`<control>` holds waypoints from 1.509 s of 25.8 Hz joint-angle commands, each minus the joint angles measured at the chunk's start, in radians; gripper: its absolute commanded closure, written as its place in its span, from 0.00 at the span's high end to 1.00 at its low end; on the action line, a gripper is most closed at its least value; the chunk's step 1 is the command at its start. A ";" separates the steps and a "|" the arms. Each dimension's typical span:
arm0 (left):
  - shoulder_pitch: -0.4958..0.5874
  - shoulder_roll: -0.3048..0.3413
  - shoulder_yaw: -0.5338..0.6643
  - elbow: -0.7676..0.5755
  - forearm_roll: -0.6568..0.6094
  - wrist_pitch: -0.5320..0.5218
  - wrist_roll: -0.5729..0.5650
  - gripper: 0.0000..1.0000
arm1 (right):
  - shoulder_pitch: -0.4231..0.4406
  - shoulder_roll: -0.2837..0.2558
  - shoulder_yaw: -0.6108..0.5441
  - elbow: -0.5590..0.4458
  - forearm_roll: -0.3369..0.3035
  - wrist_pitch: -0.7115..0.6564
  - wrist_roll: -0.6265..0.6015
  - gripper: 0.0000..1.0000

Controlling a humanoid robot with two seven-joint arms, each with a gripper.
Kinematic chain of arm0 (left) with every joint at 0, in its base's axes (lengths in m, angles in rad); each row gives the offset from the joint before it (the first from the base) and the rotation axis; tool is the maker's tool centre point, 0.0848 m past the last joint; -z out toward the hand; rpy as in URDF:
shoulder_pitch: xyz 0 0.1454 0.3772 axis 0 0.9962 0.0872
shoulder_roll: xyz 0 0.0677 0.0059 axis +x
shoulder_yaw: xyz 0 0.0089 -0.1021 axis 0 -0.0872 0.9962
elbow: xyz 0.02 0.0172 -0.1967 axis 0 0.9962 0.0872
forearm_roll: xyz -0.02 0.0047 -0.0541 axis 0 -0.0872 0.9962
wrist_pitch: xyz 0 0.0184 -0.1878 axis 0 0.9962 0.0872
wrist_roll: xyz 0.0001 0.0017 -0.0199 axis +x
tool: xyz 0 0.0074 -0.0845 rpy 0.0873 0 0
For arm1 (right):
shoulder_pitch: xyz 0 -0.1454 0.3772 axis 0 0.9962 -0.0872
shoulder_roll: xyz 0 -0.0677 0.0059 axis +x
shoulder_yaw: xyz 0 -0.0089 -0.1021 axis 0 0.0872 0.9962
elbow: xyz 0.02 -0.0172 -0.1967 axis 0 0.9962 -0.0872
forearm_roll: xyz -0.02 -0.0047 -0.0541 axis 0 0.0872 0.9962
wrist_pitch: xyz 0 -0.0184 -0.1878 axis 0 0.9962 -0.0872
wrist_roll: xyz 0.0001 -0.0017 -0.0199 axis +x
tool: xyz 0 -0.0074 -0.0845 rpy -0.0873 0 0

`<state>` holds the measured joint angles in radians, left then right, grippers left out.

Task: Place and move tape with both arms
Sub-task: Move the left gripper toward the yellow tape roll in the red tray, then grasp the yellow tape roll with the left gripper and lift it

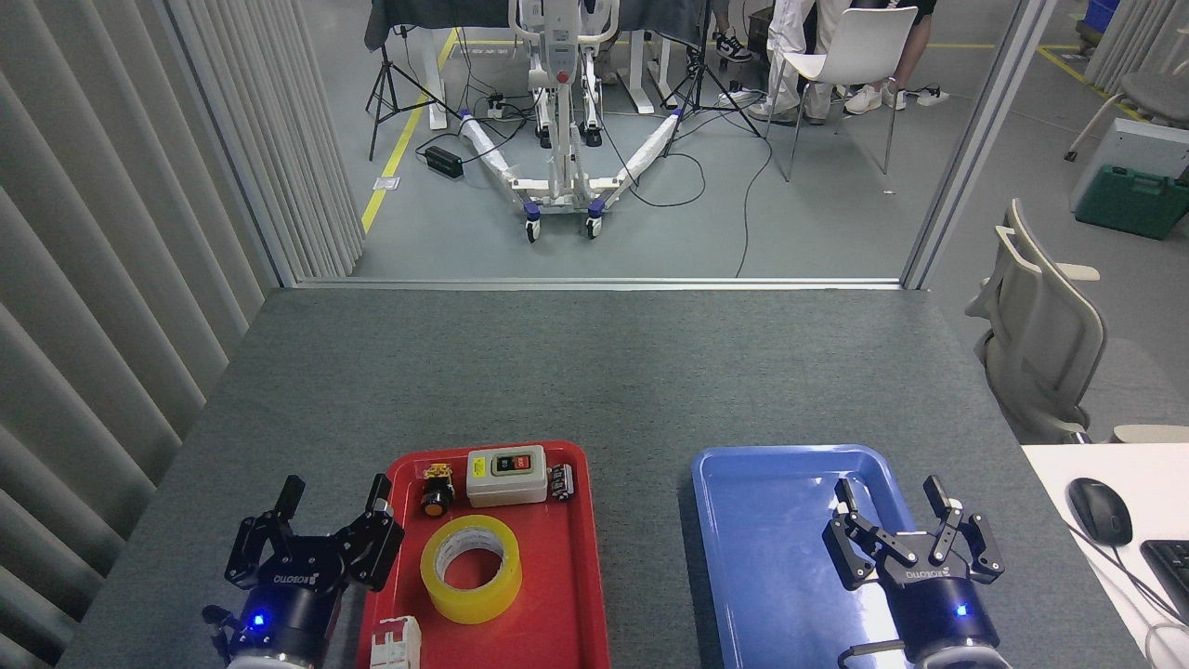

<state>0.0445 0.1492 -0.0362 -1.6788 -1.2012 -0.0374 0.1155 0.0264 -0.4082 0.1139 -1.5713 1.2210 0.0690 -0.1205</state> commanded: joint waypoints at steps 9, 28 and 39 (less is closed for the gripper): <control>-0.213 0.018 -0.053 0.014 0.000 0.008 -0.824 1.00 | 0.003 -0.001 0.000 0.001 -0.002 -0.001 0.001 1.00; -0.523 0.016 -0.208 0.387 -0.001 -0.027 -1.356 1.00 | 0.007 -0.003 -0.002 0.001 -0.006 0.000 -0.001 1.00; -0.566 -0.013 -0.226 0.534 -0.018 -0.032 -1.356 0.96 | 0.017 -0.008 -0.002 0.004 -0.006 -0.001 -0.004 1.00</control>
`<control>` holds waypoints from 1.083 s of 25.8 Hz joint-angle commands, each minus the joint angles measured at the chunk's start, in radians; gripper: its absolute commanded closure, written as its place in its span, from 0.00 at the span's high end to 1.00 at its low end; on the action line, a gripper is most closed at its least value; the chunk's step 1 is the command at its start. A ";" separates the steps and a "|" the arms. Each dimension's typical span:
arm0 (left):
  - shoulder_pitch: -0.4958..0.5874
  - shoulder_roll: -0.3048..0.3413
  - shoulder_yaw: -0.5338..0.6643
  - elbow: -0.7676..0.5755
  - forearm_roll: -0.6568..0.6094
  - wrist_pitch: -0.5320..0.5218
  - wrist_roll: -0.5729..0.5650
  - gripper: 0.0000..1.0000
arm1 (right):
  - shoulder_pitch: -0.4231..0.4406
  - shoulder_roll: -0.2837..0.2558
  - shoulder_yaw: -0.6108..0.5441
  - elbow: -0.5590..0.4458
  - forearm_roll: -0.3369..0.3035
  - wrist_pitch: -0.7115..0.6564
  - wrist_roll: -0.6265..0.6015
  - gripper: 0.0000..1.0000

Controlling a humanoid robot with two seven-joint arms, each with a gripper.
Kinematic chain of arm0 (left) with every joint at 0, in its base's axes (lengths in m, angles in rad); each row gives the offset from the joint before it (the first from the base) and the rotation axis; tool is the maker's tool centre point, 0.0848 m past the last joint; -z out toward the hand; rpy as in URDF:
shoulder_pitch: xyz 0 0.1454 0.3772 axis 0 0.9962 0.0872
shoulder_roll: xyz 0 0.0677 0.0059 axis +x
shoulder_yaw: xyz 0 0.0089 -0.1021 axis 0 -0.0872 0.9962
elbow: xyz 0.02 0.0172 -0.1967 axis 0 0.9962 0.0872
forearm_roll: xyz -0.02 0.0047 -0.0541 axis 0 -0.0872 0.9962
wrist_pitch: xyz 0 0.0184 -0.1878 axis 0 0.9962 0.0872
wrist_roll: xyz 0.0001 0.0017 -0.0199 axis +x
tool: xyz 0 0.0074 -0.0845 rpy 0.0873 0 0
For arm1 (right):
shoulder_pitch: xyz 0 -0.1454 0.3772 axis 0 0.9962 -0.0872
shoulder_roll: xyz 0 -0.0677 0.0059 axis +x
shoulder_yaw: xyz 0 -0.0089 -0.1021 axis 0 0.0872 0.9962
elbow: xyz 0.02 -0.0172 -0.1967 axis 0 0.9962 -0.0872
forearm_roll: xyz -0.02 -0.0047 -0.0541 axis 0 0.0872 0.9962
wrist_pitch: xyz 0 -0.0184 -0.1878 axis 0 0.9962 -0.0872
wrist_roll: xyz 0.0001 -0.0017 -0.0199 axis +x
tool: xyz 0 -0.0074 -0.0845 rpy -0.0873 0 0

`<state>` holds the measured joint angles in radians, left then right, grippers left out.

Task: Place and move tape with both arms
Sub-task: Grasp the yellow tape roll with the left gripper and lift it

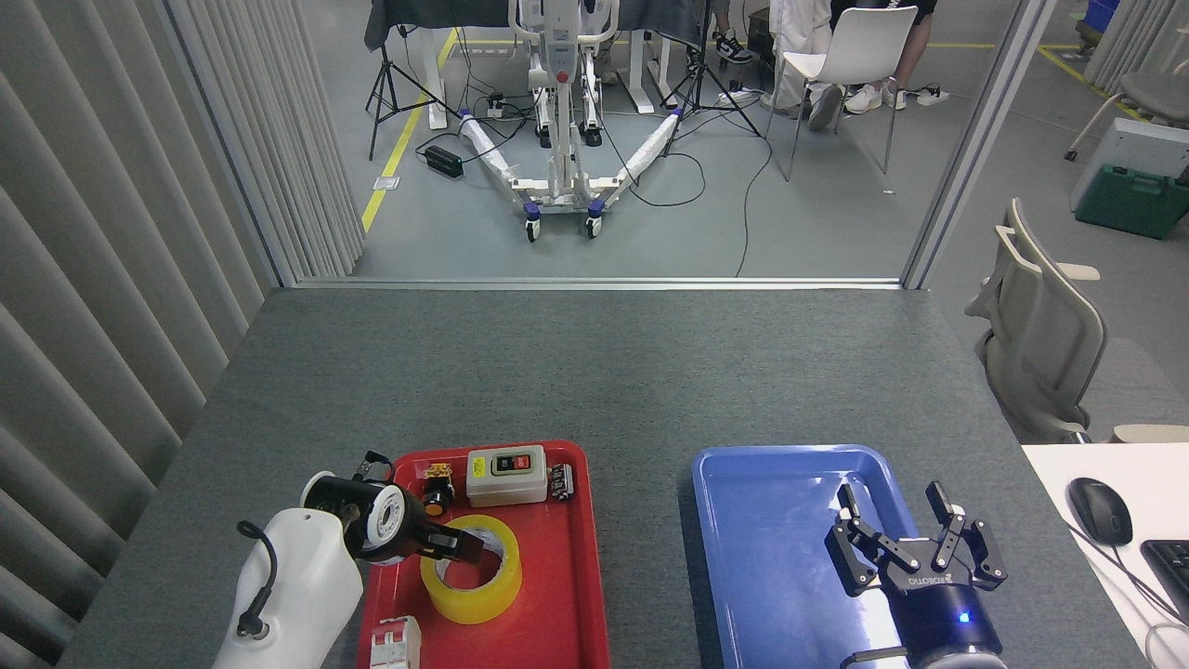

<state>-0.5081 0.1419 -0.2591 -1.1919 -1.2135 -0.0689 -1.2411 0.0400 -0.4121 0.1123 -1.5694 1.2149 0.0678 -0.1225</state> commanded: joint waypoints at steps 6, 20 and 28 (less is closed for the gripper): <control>-0.015 -0.036 -0.003 0.110 -0.023 -0.022 0.000 0.67 | 0.006 0.001 -0.031 0.005 -0.002 -0.017 -0.002 1.00; -0.010 -0.068 0.104 0.038 0.054 -0.200 0.115 0.00 | 0.023 0.007 -0.049 0.005 -0.002 -0.049 0.000 1.00; -0.004 -0.068 0.117 0.057 0.581 -0.716 0.256 0.00 | 0.026 0.006 -0.056 0.011 -0.002 -0.066 0.000 1.00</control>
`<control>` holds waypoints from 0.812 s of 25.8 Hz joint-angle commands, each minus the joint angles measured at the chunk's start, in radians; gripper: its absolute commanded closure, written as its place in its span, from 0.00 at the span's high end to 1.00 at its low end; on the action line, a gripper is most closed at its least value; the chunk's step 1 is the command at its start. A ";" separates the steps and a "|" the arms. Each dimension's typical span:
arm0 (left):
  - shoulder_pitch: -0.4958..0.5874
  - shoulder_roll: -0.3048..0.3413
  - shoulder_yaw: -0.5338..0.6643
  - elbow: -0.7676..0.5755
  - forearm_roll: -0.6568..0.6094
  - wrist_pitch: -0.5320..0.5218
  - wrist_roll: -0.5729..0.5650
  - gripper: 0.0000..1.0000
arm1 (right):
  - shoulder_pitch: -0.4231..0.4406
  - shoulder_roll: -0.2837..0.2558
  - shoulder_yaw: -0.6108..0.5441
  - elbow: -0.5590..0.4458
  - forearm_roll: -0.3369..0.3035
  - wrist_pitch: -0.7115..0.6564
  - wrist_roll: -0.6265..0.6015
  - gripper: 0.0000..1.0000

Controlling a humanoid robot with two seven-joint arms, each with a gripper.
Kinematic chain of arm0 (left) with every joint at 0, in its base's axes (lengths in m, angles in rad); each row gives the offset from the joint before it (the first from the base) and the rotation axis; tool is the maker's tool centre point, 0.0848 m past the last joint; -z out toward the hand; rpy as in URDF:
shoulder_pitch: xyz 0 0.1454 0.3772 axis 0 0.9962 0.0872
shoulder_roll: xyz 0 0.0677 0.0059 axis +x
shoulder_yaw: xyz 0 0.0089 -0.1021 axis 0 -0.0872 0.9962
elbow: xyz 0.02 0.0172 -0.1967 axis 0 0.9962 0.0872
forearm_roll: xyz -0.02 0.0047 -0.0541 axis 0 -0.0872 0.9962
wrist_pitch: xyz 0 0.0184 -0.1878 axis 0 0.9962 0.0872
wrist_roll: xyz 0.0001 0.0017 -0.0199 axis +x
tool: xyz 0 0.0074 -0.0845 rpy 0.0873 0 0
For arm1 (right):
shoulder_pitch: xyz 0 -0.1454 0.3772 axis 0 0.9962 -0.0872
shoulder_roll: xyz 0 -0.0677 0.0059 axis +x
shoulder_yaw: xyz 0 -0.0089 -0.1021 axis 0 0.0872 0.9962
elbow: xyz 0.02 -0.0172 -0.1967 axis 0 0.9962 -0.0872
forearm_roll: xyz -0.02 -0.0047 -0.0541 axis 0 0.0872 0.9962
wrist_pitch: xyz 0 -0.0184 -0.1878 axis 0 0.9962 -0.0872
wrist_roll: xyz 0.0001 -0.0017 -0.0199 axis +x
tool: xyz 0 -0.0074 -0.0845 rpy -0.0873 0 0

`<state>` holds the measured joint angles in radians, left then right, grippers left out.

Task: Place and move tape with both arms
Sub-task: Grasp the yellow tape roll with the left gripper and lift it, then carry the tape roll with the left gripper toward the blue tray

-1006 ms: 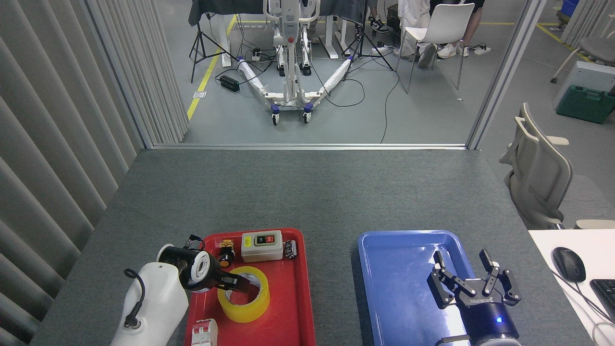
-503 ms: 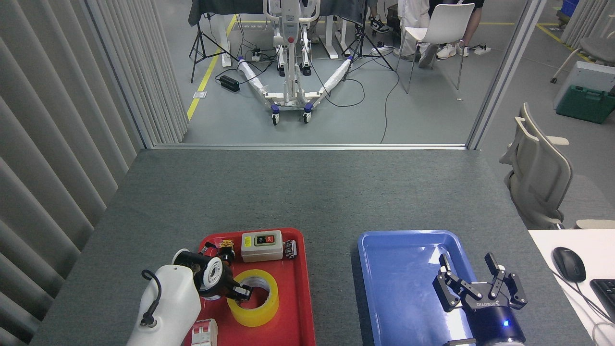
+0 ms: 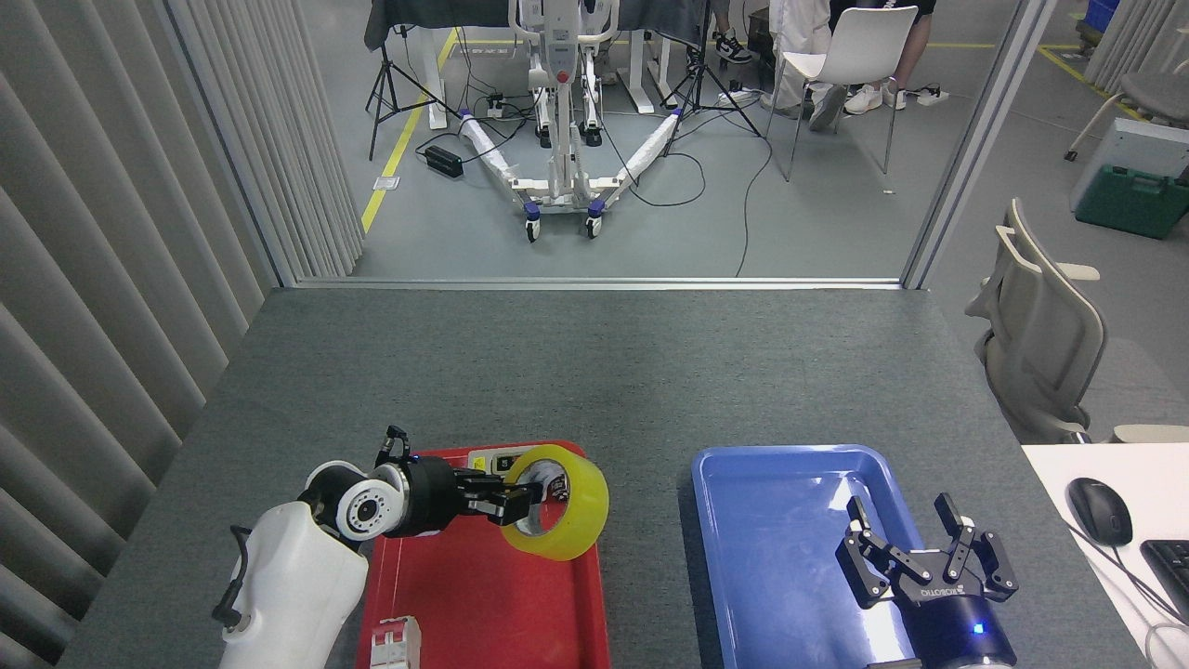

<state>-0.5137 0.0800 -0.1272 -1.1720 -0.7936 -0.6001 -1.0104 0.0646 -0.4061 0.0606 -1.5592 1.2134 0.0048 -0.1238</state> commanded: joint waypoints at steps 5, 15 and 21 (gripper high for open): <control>-0.008 -0.059 -0.065 0.179 0.166 -0.185 0.027 0.00 | 0.001 -0.002 -0.007 0.001 0.002 -0.045 -0.004 1.00; -0.037 -0.126 -0.170 0.160 0.237 -0.185 0.024 0.00 | 0.032 -0.079 -0.010 -0.010 0.015 -0.394 -0.004 1.00; -0.043 -0.115 -0.173 0.143 0.321 -0.185 0.026 0.00 | 0.066 -0.056 -0.140 -0.019 -0.003 -0.790 -0.004 1.00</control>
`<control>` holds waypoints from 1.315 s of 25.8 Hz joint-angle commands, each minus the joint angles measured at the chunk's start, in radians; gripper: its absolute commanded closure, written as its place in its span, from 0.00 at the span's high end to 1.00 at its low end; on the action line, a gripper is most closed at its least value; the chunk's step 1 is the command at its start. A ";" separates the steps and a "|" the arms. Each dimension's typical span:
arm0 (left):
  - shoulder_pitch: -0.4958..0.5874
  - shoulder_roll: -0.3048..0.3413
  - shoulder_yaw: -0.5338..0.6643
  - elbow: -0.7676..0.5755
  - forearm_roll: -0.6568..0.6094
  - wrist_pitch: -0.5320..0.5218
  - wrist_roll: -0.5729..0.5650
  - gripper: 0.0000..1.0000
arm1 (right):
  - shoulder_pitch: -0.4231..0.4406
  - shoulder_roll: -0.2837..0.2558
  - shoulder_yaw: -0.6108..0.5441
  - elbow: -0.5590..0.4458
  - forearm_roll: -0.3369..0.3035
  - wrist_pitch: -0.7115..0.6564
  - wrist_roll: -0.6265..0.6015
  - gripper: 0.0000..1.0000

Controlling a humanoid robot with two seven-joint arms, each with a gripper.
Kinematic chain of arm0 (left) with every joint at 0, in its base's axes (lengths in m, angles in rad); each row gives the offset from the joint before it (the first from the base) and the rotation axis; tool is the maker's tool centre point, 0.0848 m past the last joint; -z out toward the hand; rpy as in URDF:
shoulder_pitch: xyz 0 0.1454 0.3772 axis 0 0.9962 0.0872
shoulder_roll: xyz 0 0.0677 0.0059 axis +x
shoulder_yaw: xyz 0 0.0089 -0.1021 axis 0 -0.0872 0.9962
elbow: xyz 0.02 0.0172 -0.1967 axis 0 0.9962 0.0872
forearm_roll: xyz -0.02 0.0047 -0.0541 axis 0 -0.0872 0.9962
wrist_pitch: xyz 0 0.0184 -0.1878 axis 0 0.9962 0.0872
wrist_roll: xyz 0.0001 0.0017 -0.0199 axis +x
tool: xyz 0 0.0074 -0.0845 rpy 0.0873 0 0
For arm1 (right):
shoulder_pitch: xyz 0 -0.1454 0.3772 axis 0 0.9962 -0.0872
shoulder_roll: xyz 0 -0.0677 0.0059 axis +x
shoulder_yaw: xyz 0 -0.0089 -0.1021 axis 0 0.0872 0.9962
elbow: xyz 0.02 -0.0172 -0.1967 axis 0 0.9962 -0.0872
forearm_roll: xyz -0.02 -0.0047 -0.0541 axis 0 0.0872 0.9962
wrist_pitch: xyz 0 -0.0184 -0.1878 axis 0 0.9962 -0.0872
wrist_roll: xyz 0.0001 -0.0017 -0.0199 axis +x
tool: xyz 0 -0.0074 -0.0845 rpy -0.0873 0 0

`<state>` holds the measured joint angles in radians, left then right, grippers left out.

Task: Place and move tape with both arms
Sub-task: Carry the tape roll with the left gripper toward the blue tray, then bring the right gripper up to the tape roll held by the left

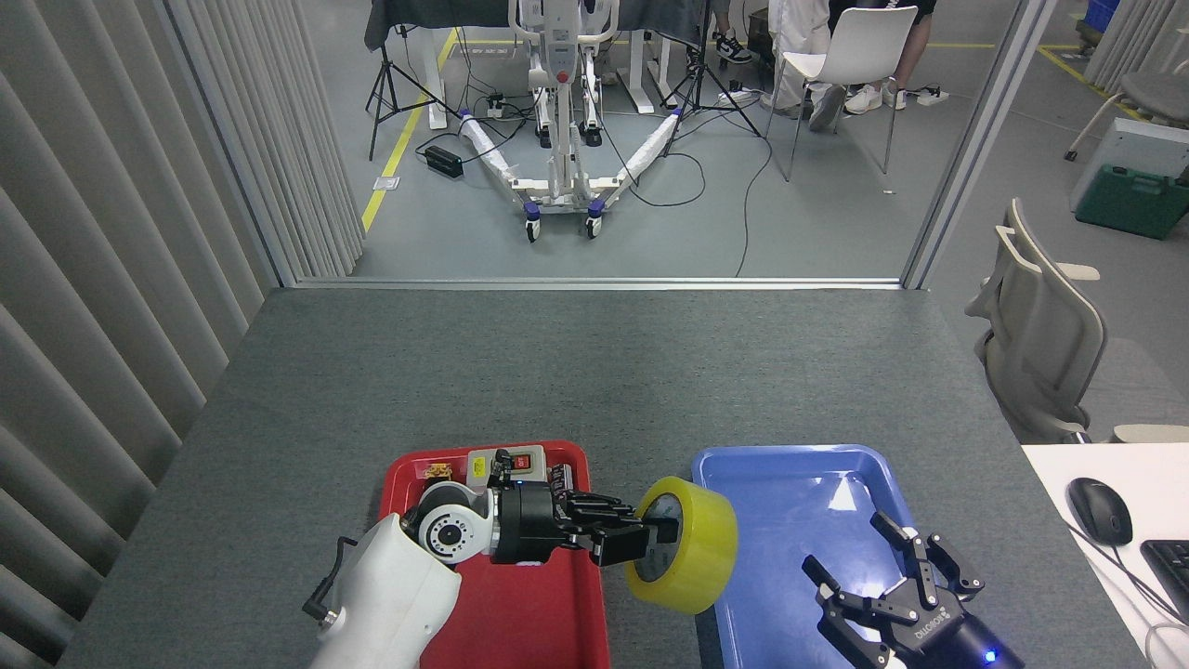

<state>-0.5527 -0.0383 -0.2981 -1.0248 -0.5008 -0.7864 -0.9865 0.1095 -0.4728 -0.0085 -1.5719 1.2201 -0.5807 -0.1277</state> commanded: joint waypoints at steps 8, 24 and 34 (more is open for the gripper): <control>0.005 0.001 -0.038 -0.034 0.054 0.001 0.012 0.00 | 0.076 0.114 -0.234 -0.022 0.002 -0.205 0.017 1.00; 0.036 0.012 -0.061 -0.064 0.056 0.001 0.011 0.00 | 0.180 0.260 -0.225 -0.200 0.053 -0.205 0.071 1.00; 0.042 0.011 -0.061 -0.066 0.056 0.001 0.011 0.00 | 0.191 0.329 -0.111 -0.220 0.157 -0.205 0.100 1.00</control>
<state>-0.5154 -0.0265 -0.3590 -1.0900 -0.4448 -0.7852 -0.9751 0.3012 -0.1594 -0.1524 -1.7897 1.3543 -0.7857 -0.0296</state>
